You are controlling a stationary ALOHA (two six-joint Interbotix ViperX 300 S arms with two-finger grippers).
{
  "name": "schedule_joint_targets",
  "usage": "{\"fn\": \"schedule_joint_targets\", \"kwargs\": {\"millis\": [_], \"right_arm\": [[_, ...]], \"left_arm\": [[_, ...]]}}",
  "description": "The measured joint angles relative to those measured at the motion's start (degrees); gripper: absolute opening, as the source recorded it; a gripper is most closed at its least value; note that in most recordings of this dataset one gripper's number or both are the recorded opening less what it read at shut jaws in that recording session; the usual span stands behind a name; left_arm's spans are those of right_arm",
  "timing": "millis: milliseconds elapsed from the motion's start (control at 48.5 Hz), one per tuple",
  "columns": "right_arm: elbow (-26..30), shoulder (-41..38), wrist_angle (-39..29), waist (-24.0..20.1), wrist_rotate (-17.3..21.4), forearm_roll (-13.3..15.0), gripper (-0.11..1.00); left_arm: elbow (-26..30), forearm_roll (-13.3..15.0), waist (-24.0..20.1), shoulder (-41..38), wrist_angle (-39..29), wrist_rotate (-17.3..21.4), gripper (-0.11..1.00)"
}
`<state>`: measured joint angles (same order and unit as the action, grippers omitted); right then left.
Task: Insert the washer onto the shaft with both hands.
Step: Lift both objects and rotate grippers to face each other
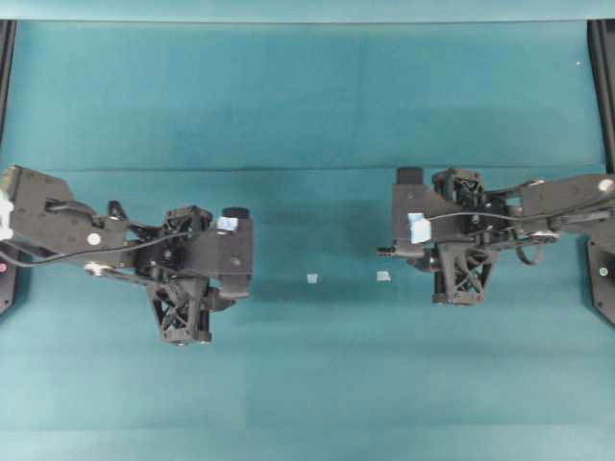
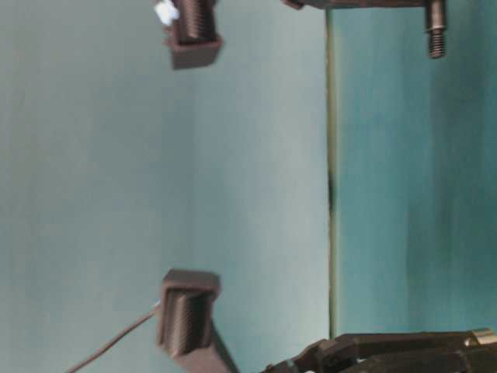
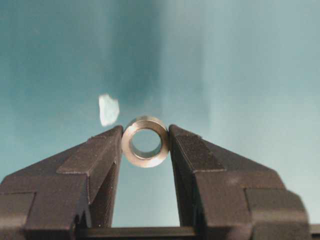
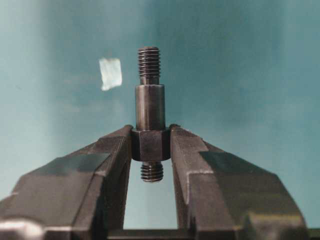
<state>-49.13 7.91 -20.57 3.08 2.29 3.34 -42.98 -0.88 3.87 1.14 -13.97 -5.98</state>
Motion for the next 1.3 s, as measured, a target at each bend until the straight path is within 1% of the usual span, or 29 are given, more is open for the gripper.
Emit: {"fn": "schedule_joint_targets", "kwargs": {"millis": [268,413,578,743,929,1032,1300], "right_arm": [[-2.8,2.0,8.9,-1.0,0.1,0.0,0.0],[-4.0,2.6,10.8,-1.3,0.1,0.0,0.0],[-6.2,2.7,12.5,-1.8,0.3,-0.1,0.0],[-8.3,2.7,17.9,-2.7,2.2,-1.2,0.0],[-11.0,2.4,25.3,-3.6,4.7,-1.4,0.0],[-11.5,2.1,27.7,-3.7,6.2,-1.5,0.0],[-11.4,1.5,29.0,-3.8,6.6,-1.5,0.0]], "left_arm": [[-4.1,0.0,0.1,2.3,10.3,0.4,0.36],[-6.4,0.0,0.1,3.5,14.6,0.2,0.36],[-7.6,0.0,0.1,4.2,19.1,0.1,0.36],[-7.8,0.1,0.1,4.2,23.4,0.1,0.36],[-8.1,0.1,0.1,4.2,29.0,-0.1,0.36],[-8.1,0.0,0.1,4.0,30.4,-0.2,0.36],[-7.8,0.0,0.1,2.8,31.9,-0.3,0.36]]}}
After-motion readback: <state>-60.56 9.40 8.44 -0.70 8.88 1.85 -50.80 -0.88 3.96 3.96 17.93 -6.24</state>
